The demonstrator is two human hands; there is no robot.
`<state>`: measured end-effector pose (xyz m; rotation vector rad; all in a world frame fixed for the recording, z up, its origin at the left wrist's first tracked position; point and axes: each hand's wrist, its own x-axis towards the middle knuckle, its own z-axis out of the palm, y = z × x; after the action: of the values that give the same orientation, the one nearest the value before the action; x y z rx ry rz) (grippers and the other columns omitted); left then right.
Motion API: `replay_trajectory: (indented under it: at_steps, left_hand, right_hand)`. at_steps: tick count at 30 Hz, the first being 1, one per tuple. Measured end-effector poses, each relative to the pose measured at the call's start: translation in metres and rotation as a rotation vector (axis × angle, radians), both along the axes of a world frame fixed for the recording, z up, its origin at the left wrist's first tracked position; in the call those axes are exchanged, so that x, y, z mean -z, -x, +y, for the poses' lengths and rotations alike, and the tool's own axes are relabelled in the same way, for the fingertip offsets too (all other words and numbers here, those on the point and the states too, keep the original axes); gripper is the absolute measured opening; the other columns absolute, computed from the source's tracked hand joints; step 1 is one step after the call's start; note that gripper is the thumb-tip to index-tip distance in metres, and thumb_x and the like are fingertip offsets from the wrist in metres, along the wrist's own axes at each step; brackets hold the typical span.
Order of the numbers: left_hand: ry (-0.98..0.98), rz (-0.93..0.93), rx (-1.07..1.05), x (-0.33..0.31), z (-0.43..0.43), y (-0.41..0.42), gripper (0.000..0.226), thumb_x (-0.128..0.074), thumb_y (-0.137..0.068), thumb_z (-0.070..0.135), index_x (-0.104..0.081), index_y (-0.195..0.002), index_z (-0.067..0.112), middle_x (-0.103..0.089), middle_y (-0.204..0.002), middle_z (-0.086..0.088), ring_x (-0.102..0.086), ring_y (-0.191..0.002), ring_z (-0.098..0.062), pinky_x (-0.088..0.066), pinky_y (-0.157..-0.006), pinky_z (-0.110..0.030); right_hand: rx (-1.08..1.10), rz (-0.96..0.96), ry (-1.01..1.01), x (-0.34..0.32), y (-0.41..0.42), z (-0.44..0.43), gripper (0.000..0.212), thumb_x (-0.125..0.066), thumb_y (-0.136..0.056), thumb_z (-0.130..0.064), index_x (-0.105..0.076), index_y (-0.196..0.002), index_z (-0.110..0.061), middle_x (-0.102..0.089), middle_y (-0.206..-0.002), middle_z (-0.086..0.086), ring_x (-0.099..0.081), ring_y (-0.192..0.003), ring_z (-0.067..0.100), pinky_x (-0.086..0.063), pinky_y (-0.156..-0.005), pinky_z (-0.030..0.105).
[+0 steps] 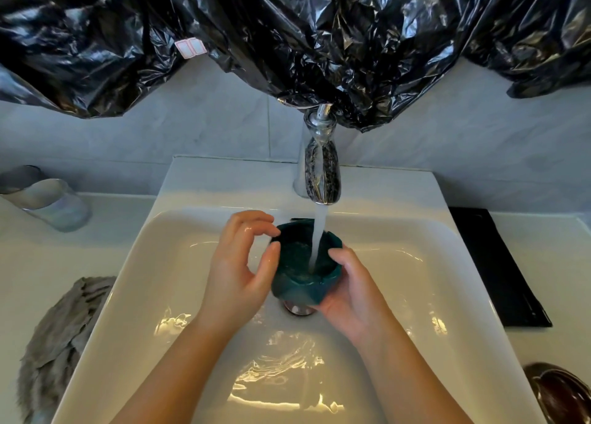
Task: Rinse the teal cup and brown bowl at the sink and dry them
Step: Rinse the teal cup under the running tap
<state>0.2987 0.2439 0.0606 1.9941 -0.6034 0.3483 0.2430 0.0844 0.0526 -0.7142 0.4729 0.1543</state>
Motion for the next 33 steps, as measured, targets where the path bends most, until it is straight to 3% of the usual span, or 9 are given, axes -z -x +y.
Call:
replay_trajectory:
  at_steps: [6,11,13,16,19,23,29,33]
  left_hand:
    - [0.066,0.02,-0.066,-0.001,-0.003,0.0,0.016,-0.046,-0.09,0.018,-0.059,-0.098,0.015,-0.057,-0.103,0.007,-0.054,-0.101,-0.002,-0.043,-0.087,-0.013]
    - [0.027,-0.013,-0.029,-0.002,-0.008,0.002,0.017,-0.046,-0.09,0.012,-0.06,-0.099,0.012,-0.057,-0.102,0.004,-0.053,-0.1,-0.001,-0.044,-0.087,-0.014]
    - [0.036,-0.016,-0.043,-0.005,-0.009,0.003,0.018,-0.048,-0.089,0.008,-0.059,-0.101,0.016,-0.056,-0.104,0.005,-0.052,-0.102,0.0,-0.045,-0.088,-0.016]
    - [0.066,-0.04,-0.034,-0.021,-0.017,0.001,0.03,-0.05,-0.088,0.001,-0.057,-0.113,0.016,-0.052,-0.119,0.003,-0.048,-0.115,-0.001,-0.044,-0.096,-0.021]
    - [0.042,-0.14,-0.015,-0.054,-0.03,-0.005,0.049,-0.052,-0.088,-0.004,-0.046,-0.134,0.008,-0.036,-0.146,-0.001,-0.031,-0.138,-0.008,-0.028,-0.111,-0.02]
    - [-0.097,-0.288,-0.044,-0.092,-0.047,-0.024,0.061,-0.048,-0.089,0.001,-0.029,-0.146,0.003,-0.019,-0.157,-0.01,-0.013,-0.147,-0.022,-0.017,-0.119,-0.034]
    - [-0.213,-0.29,-0.238,-0.084,-0.048,-0.024,0.055,-0.048,-0.084,0.0,-0.043,-0.139,0.004,-0.04,-0.147,-0.008,-0.032,-0.14,-0.021,-0.026,-0.111,-0.03]
    - [-0.207,-0.199,-0.184,-0.069,-0.035,-0.005,0.065,-0.05,-0.089,0.007,-0.027,-0.149,0.015,-0.021,-0.157,-0.001,-0.028,-0.141,-0.015,-0.037,-0.103,-0.027]
  right_hand:
    - [0.116,0.009,0.037,0.002,-0.002,-0.009,0.039,-0.053,-0.087,-0.015,-0.061,-0.125,-0.013,-0.065,-0.123,0.021,-0.062,-0.111,0.037,-0.058,-0.078,0.044]
    - [0.028,0.033,0.132,0.002,0.0,0.001,0.03,-0.051,-0.09,-0.016,-0.068,-0.115,-0.015,-0.067,-0.118,0.02,-0.06,-0.115,0.039,-0.052,-0.095,0.052]
    - [0.077,0.075,0.086,0.0,0.0,-0.003,0.03,-0.052,-0.091,-0.02,-0.067,-0.116,-0.013,-0.067,-0.118,0.021,-0.061,-0.113,0.038,-0.055,-0.089,0.048]
    - [0.124,0.059,0.022,-0.003,-0.003,-0.002,0.033,-0.051,-0.094,-0.021,-0.062,-0.124,-0.014,-0.065,-0.12,0.02,-0.061,-0.112,0.037,-0.058,-0.076,0.045]
    - [0.141,0.029,-0.02,-0.005,-0.001,-0.001,0.033,-0.05,-0.094,-0.021,-0.062,-0.123,-0.012,-0.068,-0.117,0.019,-0.066,-0.106,0.035,-0.059,-0.076,0.046]
    - [0.132,0.036,-0.055,-0.006,0.005,-0.002,0.033,-0.05,-0.094,-0.018,-0.062,-0.123,-0.011,-0.071,-0.114,0.017,-0.067,-0.105,0.034,-0.059,-0.077,0.044]
    - [0.136,-0.003,-0.019,-0.003,0.004,0.004,0.037,-0.052,-0.09,-0.016,-0.06,-0.126,-0.012,-0.068,-0.12,0.018,-0.065,-0.108,0.035,-0.06,-0.07,0.041]
    - [0.129,-0.066,-0.028,-0.003,0.005,0.004,0.056,-0.06,-0.076,-0.023,-0.057,-0.13,-0.014,-0.066,-0.125,0.017,-0.066,-0.11,0.032,-0.06,-0.077,0.044]
